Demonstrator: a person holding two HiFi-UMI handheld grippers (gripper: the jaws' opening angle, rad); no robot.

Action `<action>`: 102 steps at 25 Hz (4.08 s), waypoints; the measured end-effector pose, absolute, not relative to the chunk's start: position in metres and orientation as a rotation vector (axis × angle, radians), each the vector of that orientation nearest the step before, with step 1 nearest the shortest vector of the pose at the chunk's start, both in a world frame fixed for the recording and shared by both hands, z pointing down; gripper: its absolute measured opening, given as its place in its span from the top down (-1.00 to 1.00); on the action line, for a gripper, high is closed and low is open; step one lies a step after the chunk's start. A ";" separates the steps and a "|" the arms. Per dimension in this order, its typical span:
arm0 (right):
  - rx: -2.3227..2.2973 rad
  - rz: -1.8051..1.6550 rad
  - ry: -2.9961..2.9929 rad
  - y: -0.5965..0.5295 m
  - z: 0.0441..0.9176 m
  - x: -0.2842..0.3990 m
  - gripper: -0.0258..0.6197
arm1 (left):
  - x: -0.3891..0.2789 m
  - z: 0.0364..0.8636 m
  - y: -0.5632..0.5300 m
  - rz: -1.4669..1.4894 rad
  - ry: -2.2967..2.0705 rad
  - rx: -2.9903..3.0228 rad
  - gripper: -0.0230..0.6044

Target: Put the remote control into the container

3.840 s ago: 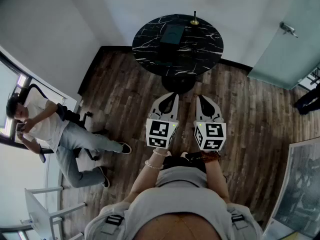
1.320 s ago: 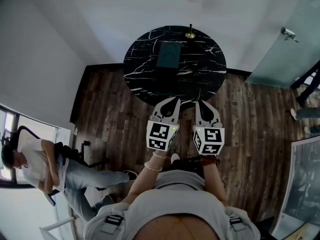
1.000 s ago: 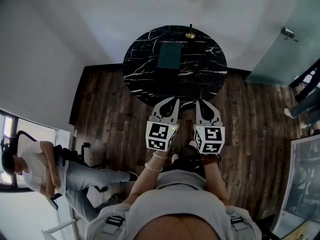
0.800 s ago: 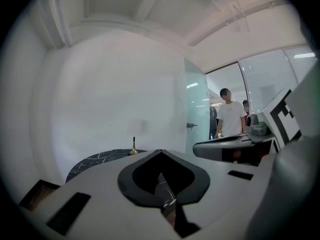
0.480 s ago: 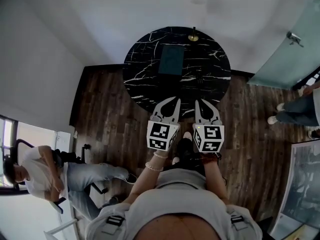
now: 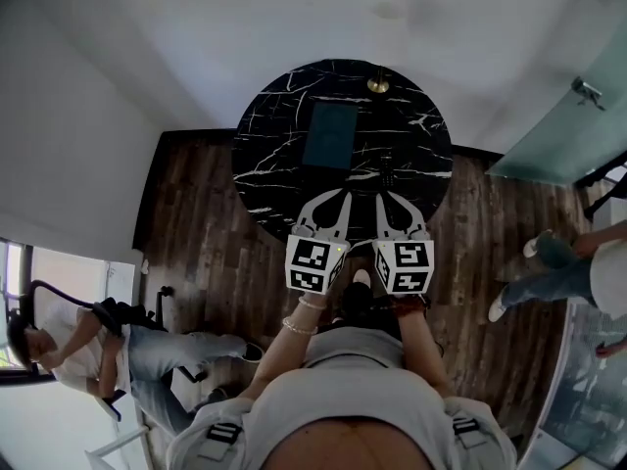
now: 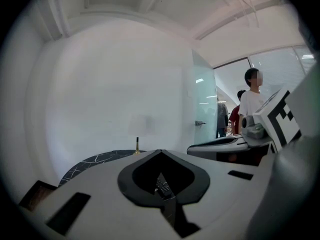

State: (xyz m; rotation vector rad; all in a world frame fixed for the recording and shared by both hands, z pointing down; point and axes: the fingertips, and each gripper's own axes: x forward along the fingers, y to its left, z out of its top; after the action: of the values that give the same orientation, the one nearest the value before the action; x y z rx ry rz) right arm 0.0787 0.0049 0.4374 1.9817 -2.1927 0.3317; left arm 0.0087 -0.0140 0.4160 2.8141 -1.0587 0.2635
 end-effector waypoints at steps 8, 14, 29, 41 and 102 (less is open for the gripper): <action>1.908 0.357 -2.214 -0.052 0.451 0.118 0.87 | 0.050 0.424 -0.065 0.308 -1.082 2.789 0.91; 1.862 0.395 -2.221 -0.074 0.468 0.136 0.87 | 0.071 0.429 -0.087 0.335 -1.095 2.776 0.90; 1.904 0.547 -2.093 -0.104 0.511 0.169 0.87 | 0.099 0.445 -0.128 0.390 -0.978 2.788 0.90; 1.923 0.690 -1.940 -0.122 0.558 0.175 0.87 | 0.105 0.469 -0.158 0.449 -0.821 2.788 0.90; 1.667 1.097 -1.490 -0.157 0.742 0.184 0.22 | 0.067 0.516 -0.237 0.491 -0.767 2.666 0.90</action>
State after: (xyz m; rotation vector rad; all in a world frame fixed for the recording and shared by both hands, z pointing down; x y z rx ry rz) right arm 0.1841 -0.1571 0.7424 1.6667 -1.4895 1.0965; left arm 0.0668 -0.2367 0.5159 2.6657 -0.7670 0.4912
